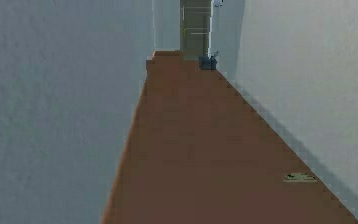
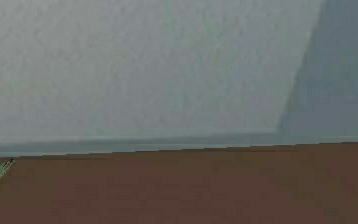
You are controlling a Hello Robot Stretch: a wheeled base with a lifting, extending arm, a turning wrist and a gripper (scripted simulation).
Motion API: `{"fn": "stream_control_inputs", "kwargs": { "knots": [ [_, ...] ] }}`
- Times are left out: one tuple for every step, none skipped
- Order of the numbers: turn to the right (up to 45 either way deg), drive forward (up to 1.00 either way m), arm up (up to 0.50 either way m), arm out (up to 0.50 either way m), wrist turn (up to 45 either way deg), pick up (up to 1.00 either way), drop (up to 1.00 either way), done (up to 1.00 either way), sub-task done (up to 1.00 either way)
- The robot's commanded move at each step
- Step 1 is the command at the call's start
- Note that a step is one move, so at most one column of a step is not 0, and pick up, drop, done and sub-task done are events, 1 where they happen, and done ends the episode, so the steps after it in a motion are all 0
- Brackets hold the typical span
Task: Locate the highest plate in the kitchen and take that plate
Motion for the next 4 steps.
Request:
{"fn": "stream_control_inputs", "kwargs": {
  "knots": [
    [0.0,1.00,0.00,0.00,0.0,0.00,0.00,0.00,0.00],
    [0.0,1.00,0.00,0.00,0.0,0.00,0.00,0.00,0.00],
    [0.0,1.00,0.00,0.00,0.0,0.00,0.00,0.00,0.00],
    [0.0,1.00,0.00,0.00,0.0,0.00,0.00,0.00,0.00]
  ]
}}
